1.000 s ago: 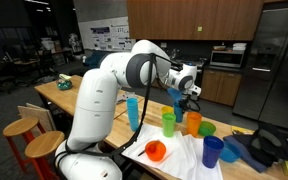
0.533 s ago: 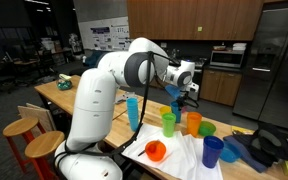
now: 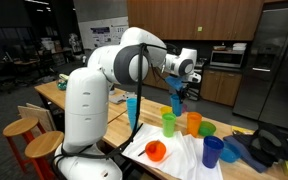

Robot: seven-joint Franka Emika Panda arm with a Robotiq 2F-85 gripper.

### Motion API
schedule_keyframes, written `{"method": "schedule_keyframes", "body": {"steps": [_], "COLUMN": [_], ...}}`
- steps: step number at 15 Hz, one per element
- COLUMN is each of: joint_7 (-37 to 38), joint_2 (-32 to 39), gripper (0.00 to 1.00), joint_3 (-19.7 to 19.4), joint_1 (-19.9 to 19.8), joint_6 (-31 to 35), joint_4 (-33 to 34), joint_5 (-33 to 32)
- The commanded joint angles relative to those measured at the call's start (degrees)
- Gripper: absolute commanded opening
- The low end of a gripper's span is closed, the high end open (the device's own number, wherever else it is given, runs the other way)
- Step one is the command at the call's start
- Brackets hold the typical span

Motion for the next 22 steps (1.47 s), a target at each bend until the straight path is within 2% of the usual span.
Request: {"method": "schedule_keyframes", "body": {"steps": [1,4,8,11,13,14,16,21,22], "joint_7": [-1.2,-2.8,-8.2,-14.6,-17.2,-14.1,-15.9,-16.7,-16.4], "joint_2": [-5.3,-9.5,-14.7,-16.7,-18.6,-16.0,-17.3,-17.7,-18.0], "gripper": [0.01,0.01,0.01,0.01,0.01,0.05,0.05,0.05,0.01], "joint_3": [-0.8,-0.6,0.2,-0.3,-1.0,-0.2,-0.6,-0.7,-0.6], "joint_1": [-0.6,-0.9,-1.1,-1.9,-2.5,-2.0,-2.5,-2.7,-2.6], "joint_6": [-2.3,-3.8,-9.6,-20.4,-25.8,-22.1,-24.9,-25.3,-25.4], "joint_4": [-0.4,-1.2,-2.5,-1.1,-1.1,-0.2,-0.2,-0.6,-1.0], "joint_5": [-2.6,-4.7,-2.7,5.0,6.6,4.8,5.6,5.6,5.3]}}
